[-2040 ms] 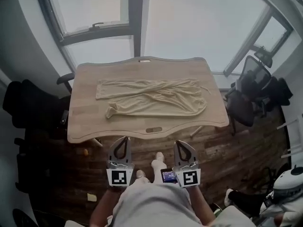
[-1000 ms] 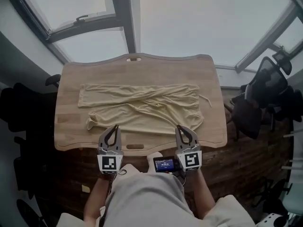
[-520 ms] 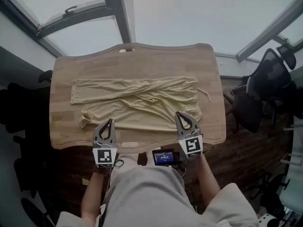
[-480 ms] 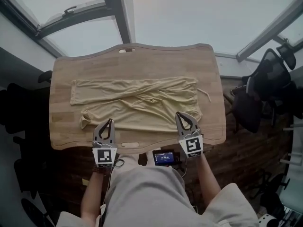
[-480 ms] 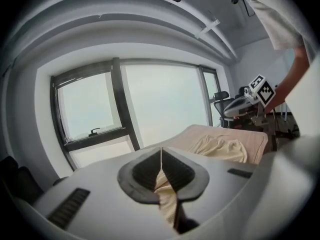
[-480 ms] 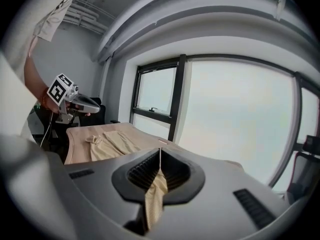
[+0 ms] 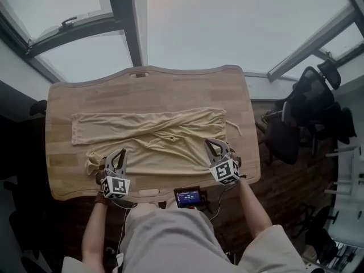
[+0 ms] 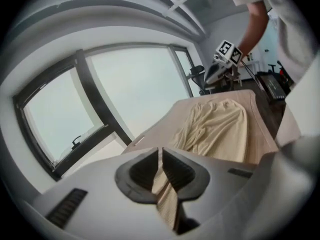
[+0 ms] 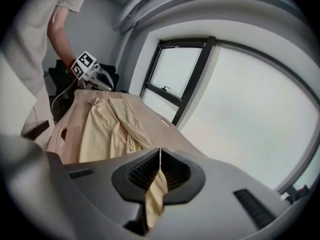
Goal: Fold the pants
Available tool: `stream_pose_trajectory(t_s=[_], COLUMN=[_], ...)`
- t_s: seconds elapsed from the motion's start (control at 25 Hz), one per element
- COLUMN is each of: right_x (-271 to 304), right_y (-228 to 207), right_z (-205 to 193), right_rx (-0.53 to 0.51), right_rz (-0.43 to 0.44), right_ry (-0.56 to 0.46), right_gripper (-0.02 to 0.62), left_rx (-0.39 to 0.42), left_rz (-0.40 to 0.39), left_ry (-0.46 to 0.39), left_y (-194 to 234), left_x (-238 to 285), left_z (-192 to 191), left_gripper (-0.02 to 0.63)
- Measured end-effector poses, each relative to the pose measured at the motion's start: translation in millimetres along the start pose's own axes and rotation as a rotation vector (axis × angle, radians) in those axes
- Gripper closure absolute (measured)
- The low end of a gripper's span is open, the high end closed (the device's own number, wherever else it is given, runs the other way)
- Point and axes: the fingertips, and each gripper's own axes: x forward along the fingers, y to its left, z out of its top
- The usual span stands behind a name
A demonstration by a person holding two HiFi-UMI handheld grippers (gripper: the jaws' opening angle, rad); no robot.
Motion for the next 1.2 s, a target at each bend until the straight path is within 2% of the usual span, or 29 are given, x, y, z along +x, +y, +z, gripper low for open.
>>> stream_pose_trajectory(t_s=[0.16,0.28,0.4,0.6,0.68,0.84,0.96,1.2], right_x=[34.4,66.8,98.6,140.1,151.8,167.4,175.1,189.4], right_y=[-23.6,-49.1,-74.8,-87.5,-91.9,-99.9,-98.8,-96.3], right_z=[-28.0,-49.2,-74.5,-126.1,-140.2,-160.7,-174.2,-184.8], right_rx=[-0.083,-0.119,-0.143,-0.33,-0.37,-0.377,-0.375,-0.287], right_rz=[0.067,0.095,0.108,0.229,0.278,0.352,0.399,0.455], right_ry=[0.085,0.149,0.234,0.404,0.451,0.522,0.565,0.597], right_gripper=[0.589,0.578,0.518,0.485,0.485,0.47,0.463,0.462], left_rx=[0.041,0.058,0.075,0.103,0.129,0.187,0.201,0.127], left_rz=[-0.076,-0.125,-0.166,-0.218,-0.242,-0.302,-0.338,-0.342], left_ry=[0.083,0.152,0.215,0.276,0.298,0.35,0.387,0.428], left_y=[7.7,11.2,9.0,8.2,9.6,9.9,10.5,24.4], left_x=[24.7,43.8,59.3,84.8,94.6,111.5,121.0,139.7], left_z=[-39.5,-69.3,-93.9,-117.6,-125.7,-146.3,-161.5,-172.9], left_gripper=[0.527,0.512,0.5,0.495,0.494,0.489,0.488,0.486])
